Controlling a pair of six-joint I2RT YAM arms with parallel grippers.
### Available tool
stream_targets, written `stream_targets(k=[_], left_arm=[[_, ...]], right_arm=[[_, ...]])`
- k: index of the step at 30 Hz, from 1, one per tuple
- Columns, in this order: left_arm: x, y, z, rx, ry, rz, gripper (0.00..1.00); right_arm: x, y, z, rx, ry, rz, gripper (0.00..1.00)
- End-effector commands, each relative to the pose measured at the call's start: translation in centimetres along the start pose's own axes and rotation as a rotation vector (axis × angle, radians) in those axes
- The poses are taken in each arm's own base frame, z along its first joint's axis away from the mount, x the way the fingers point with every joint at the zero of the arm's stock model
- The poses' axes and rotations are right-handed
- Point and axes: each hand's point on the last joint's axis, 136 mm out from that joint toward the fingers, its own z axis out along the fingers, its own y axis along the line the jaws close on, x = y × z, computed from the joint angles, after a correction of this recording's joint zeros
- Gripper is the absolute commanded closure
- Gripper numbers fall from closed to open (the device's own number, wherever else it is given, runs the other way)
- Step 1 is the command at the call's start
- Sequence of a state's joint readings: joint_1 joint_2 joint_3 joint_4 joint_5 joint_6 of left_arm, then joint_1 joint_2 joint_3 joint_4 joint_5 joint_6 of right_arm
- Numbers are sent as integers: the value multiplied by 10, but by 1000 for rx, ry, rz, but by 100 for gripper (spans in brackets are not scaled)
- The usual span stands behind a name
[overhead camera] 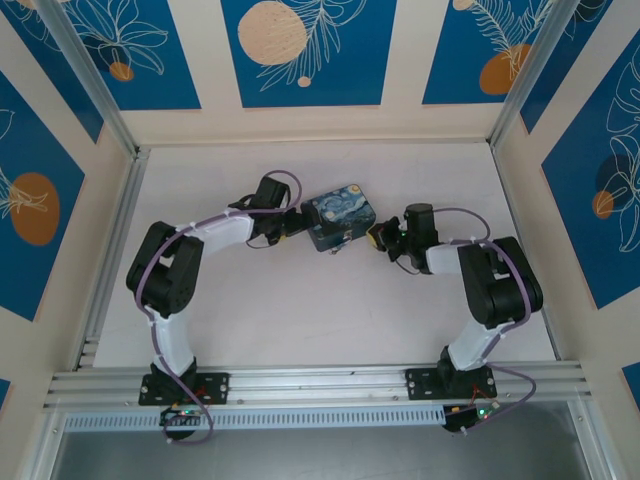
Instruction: Unlock the padlock with the key
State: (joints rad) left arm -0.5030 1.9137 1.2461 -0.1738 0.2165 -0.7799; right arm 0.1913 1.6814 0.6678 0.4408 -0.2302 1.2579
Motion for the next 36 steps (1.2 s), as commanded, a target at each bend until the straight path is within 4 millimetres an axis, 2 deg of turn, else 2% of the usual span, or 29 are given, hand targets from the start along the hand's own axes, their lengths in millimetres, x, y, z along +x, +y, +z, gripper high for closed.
stream_targets(k=[1, 5, 7, 9, 12, 15, 22, 36], left_arm=[[68, 68, 21, -242, 215, -35, 1], [67, 67, 20, -238, 214, -26, 1], [67, 67, 20, -239, 215, -24, 1], [68, 67, 21, -237, 217, -23, 1], [67, 67, 21, -235, 217, -25, 1], [67, 66, 22, -232, 218, -26, 1], [67, 66, 22, -229, 219, -25, 1], [69, 66, 24, -220, 222, -29, 1]], right_arm=[[11, 12, -12, -29, 61, -66, 100], [30, 15, -15, -49, 111, -132, 98], [41, 16, -14, -69, 131, -155, 84], [50, 15, -11, -72, 145, -165, 75], [65, 9, -5, -68, 163, -172, 65], [79, 1, 5, -43, 181, -169, 60], [93, -15, 25, 54, 136, -137, 63], [76, -24, 49, 160, 14, -88, 67]])
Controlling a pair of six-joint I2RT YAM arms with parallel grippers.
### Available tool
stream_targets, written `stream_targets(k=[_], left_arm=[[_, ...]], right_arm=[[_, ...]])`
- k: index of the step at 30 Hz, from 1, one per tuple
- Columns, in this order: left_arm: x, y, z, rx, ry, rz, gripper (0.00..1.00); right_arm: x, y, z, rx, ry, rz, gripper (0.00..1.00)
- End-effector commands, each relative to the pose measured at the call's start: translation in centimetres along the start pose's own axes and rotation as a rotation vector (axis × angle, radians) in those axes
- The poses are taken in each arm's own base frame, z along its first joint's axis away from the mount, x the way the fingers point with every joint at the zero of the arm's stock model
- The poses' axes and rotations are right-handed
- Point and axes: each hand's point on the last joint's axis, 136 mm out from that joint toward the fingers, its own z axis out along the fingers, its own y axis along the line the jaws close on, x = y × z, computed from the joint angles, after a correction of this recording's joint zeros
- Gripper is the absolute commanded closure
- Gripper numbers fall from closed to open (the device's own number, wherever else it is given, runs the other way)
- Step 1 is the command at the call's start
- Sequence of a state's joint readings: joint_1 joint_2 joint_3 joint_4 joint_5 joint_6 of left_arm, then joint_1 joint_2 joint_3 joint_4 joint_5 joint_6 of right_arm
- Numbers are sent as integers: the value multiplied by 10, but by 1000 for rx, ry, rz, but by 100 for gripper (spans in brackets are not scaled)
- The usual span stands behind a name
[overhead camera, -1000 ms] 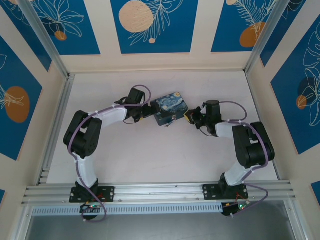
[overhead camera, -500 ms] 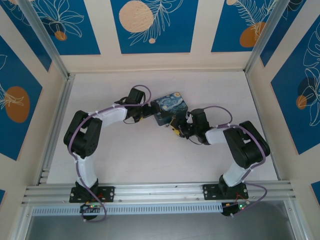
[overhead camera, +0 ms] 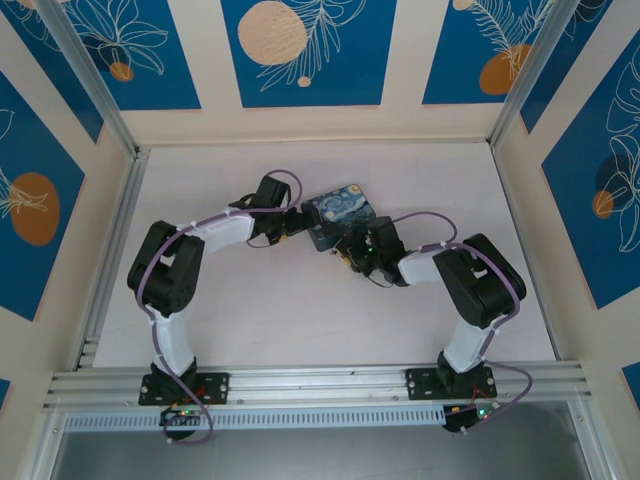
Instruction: Unlock the padlock with the key
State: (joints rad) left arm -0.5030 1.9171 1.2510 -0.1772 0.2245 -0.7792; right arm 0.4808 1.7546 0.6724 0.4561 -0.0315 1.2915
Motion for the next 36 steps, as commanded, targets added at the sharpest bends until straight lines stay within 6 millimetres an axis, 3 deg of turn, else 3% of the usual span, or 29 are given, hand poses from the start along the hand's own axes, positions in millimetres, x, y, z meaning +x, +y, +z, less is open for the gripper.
stream_targets(k=[1, 5, 10, 18, 21, 26, 32, 36], left_arm=[[68, 67, 23, -224, 215, -30, 2], [70, 68, 24, -222, 218, -33, 2], [71, 69, 24, -223, 218, -35, 2], [72, 70, 26, -222, 221, -37, 2], [71, 69, 27, -221, 220, -39, 3], [71, 69, 28, -218, 221, -42, 3], [70, 68, 28, -216, 220, -42, 3], [71, 68, 29, -214, 221, -42, 3]], right_arm=[[-8, -12, 10, 66, -49, 42, 67], [-10, -15, 18, 86, -55, 60, 70], [-10, -22, 19, 115, -67, 82, 80], [-14, -42, -2, 171, -123, 132, 95], [-11, -45, -13, 165, -138, 145, 96], [-7, -30, -23, 129, -144, 61, 82], [-6, -10, -19, 109, -129, -24, 68], [-9, -7, -10, 110, -122, -45, 66]])
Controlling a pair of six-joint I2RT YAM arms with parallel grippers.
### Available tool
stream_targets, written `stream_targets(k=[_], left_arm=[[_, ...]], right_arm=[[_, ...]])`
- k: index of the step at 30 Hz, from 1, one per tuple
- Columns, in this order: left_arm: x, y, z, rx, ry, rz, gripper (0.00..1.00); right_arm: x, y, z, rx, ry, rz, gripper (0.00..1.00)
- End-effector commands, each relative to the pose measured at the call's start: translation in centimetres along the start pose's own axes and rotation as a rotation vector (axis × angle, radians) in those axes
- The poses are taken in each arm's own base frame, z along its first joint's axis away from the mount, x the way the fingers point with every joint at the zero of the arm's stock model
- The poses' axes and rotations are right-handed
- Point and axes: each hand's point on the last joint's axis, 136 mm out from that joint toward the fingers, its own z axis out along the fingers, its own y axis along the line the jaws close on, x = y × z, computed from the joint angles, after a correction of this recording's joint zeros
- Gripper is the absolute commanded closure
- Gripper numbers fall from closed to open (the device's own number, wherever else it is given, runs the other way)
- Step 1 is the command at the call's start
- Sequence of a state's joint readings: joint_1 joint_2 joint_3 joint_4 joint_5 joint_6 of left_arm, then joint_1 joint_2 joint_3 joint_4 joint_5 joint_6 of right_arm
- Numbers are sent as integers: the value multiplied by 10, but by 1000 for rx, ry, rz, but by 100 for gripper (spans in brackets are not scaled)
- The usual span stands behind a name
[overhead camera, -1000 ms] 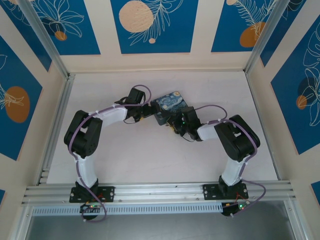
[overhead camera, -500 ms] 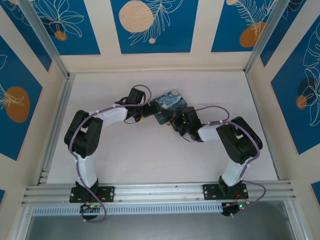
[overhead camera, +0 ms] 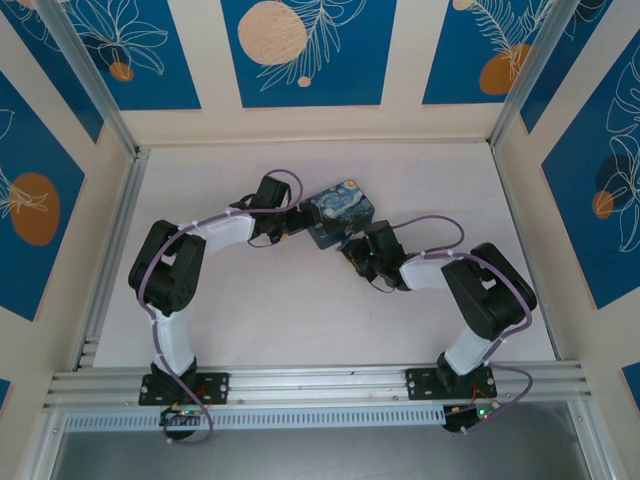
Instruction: Unlock the padlock with the key
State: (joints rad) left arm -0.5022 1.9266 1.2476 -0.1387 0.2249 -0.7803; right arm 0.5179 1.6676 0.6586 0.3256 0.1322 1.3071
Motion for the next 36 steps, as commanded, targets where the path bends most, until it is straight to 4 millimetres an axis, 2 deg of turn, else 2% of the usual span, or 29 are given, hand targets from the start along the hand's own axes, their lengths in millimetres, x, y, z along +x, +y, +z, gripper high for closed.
stream_targets(k=[1, 9, 19, 28, 33, 36], left_arm=[[76, 70, 23, -230, 240, -47, 3], [76, 70, 23, -230, 242, -48, 4], [77, 72, 25, -232, 246, -50, 4], [77, 72, 26, -234, 249, -49, 4], [78, 75, 27, -246, 253, -49, 4], [79, 77, 27, -257, 257, -52, 5]], right_arm=[[-3, 6, 8, -1, -12, -53, 66], [-11, 6, 22, 6, -16, -69, 65], [-25, 1, 28, 45, -39, -78, 68], [-31, -6, 28, 62, -42, -81, 84], [-32, 1, 27, 42, -39, -91, 100], [-35, 7, 24, 22, -45, -71, 100]])
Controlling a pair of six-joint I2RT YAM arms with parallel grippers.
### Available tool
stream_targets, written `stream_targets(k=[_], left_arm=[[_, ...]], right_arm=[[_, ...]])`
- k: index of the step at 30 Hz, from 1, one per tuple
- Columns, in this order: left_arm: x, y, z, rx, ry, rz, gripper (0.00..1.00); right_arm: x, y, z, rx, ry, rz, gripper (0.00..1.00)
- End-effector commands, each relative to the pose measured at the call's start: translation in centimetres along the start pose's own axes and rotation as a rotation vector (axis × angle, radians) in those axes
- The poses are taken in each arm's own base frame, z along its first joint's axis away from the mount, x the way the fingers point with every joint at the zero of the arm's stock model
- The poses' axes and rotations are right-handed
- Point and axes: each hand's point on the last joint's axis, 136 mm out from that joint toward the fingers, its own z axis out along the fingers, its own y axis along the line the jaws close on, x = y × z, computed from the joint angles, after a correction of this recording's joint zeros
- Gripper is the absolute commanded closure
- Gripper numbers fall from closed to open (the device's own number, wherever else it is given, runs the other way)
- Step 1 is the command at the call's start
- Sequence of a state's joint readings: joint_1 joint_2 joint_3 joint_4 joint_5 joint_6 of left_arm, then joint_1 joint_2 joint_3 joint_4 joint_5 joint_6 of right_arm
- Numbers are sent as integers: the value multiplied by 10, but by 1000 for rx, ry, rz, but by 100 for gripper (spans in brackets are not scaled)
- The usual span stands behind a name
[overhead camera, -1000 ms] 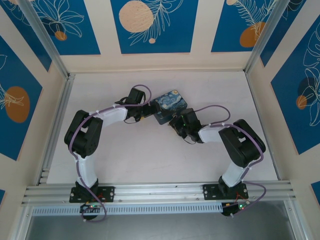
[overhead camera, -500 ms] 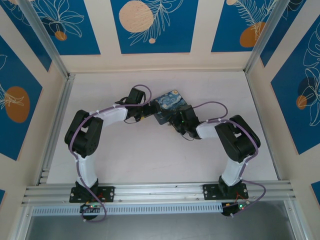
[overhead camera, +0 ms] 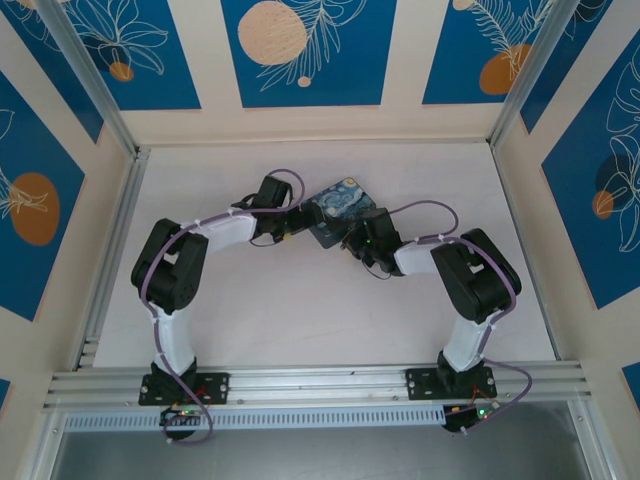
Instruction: Unlock the padlock with the key
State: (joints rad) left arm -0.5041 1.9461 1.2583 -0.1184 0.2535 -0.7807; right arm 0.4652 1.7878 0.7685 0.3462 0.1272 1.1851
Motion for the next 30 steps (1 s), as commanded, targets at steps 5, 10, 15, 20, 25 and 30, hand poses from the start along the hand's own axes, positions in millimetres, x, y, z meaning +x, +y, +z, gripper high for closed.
stream_targets(k=[5, 10, 15, 20, 25, 30], left_arm=[[82, 88, 21, -303, 256, -70, 11], [84, 91, 21, -319, 265, -78, 18], [84, 91, 21, -321, 268, -86, 20], [81, 87, 21, -309, 258, -85, 19], [72, 72, 16, -253, 228, -70, 10], [54, 42, -5, -174, 171, -33, 2]], right_arm=[[-22, 15, -4, 1, -26, 59, 100], [-55, 13, -10, 52, -77, 147, 100], [-89, 9, -15, 42, -110, 231, 100], [-97, 4, -26, 43, -107, 224, 100], [-76, -15, -46, 57, -81, 231, 100], [-41, -51, -65, 107, -38, 277, 99]])
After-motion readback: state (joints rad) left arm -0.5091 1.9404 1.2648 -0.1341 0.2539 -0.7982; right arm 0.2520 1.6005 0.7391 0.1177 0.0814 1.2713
